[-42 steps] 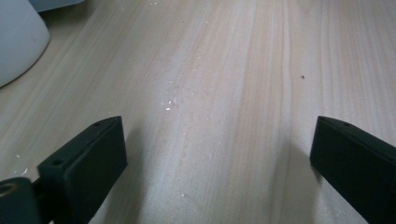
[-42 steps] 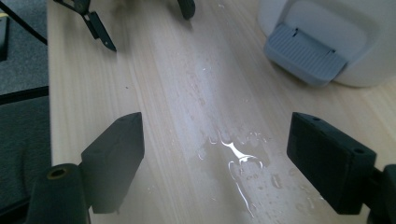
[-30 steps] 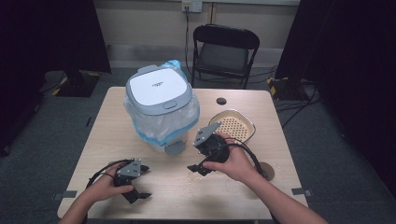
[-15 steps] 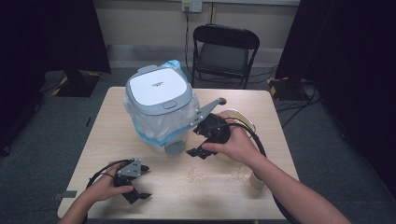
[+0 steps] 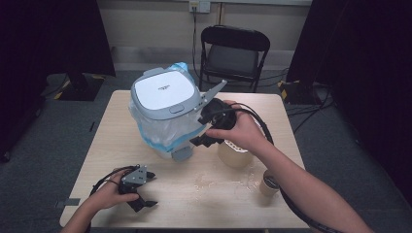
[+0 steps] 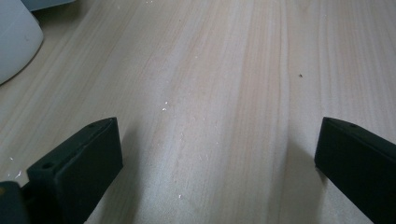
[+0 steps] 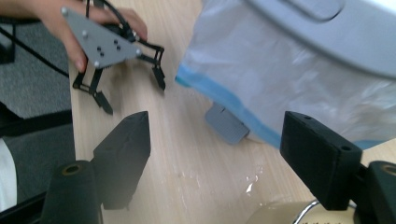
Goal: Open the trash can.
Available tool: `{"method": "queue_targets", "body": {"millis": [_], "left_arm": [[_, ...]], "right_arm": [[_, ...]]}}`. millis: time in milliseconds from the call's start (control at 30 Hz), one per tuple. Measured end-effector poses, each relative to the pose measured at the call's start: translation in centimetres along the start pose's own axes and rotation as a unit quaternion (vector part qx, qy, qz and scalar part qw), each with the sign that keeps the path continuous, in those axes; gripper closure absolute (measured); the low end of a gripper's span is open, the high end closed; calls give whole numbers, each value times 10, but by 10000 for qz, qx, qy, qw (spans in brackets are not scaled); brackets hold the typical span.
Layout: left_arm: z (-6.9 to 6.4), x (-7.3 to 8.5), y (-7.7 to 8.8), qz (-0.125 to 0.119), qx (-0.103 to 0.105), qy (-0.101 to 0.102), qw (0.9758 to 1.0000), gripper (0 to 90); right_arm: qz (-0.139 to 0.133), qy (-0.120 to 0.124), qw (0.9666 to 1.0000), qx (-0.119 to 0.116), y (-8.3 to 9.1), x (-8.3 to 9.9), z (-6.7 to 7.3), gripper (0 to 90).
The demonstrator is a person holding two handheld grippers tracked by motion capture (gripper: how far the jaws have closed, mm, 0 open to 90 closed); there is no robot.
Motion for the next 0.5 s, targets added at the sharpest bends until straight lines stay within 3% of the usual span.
{"method": "queue_targets", "body": {"millis": [233,500], "left_arm": [[0,0,0,0,-1,1,10000,2],[0,0,0,-5,-2,2,10000,2]], "right_arm": [[-70,-79,9998,163,8,-9,-18,253],[-96,-194,9995,209,9,-16,-31,347]]}}
Point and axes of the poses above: each handheld gripper's, and its own axes: y roughly backward along the jaws, x roughly out of its underside, z roughly to its left, the point moved 5 cm from there along -y, roughly forward along the jaws, and after that the axes turned 14 degrees about y, right-handed, at the moved point
